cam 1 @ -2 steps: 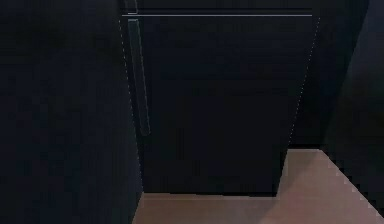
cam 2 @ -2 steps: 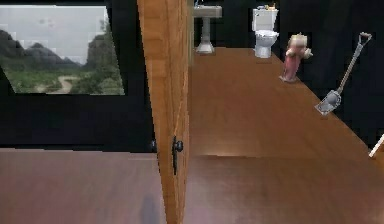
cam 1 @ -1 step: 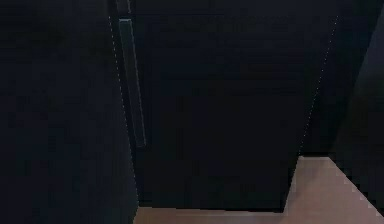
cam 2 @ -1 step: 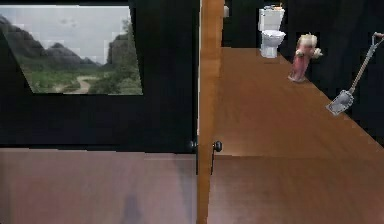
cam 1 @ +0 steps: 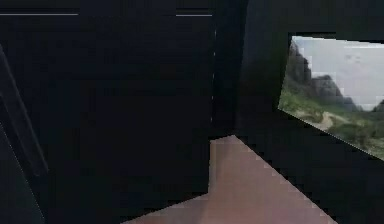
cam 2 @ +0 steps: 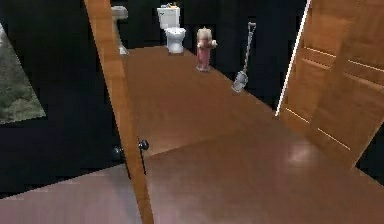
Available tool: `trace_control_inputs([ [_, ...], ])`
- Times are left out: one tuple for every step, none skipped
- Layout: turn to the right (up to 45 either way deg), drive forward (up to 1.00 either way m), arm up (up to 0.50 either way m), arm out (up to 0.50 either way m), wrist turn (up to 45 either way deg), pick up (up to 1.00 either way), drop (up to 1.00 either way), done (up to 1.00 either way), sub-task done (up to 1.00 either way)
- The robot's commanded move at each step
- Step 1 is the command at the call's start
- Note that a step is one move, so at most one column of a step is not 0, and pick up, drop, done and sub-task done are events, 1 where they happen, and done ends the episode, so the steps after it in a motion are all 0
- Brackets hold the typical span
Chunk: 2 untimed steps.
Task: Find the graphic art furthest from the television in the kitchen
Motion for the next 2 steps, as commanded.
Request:
trace_control_inputs([
  [3.0,0.0,0.0,0.0,0.0,0.0,0.0,0.0,0.0],
  [0.0,0.65,0.0,0.0,0.0,0.0,0.0,0.0,0.0],
])
